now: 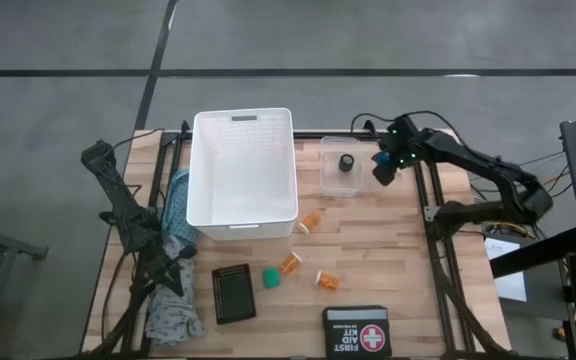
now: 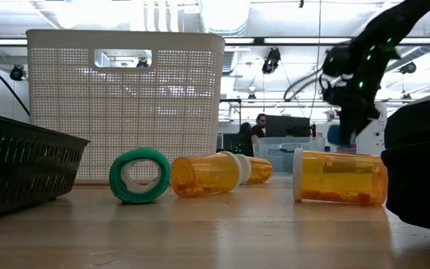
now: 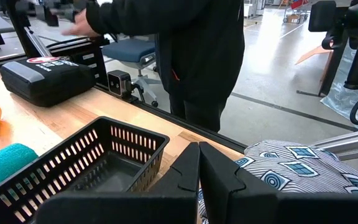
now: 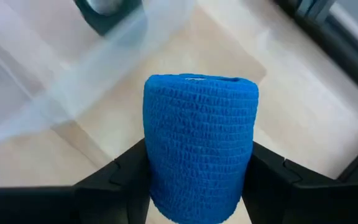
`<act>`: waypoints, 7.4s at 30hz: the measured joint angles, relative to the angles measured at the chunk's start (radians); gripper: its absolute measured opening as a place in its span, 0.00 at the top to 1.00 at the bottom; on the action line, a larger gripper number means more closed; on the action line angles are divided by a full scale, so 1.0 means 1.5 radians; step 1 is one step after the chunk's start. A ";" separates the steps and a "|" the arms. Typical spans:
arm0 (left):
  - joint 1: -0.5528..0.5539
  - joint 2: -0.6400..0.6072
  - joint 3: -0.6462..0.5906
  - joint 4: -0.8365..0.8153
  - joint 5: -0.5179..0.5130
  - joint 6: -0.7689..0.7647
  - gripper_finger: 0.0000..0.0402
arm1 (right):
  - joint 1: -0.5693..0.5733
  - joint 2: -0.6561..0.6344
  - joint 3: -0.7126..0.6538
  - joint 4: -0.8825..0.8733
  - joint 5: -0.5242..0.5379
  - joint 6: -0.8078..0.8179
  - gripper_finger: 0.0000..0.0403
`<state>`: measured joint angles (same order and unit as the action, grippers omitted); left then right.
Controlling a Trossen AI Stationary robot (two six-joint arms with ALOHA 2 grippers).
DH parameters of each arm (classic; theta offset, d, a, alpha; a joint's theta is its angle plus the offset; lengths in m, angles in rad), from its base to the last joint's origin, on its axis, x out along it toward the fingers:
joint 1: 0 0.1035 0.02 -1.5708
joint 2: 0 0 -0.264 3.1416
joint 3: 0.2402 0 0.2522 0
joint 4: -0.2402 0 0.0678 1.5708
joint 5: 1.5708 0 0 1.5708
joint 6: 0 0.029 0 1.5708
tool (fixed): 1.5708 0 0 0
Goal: Pick & place medical supplies in basket/bin
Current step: Put the blue roll bandage into the transparent bin, then put the green roll bandage into the transparent bin
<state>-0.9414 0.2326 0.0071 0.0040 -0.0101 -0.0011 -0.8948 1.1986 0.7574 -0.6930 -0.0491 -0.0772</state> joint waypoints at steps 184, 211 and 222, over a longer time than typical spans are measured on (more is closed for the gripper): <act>0.000 0.000 0.000 0.000 0.000 0.000 0.97 | 0.288 0.095 0.310 -0.045 -0.042 0.113 0.20; 0.000 0.000 0.000 0.000 0.000 0.000 0.97 | 0.452 -0.041 0.306 0.011 -0.031 0.099 0.19; 0.000 0.000 0.000 0.000 0.000 0.000 0.97 | 0.524 -0.177 0.209 0.047 0.018 0.113 0.19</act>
<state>-0.9415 0.2329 0.0068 0.0040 -0.0101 -0.0011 -0.1092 0.9328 1.0712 -0.6226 -0.0227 0.0923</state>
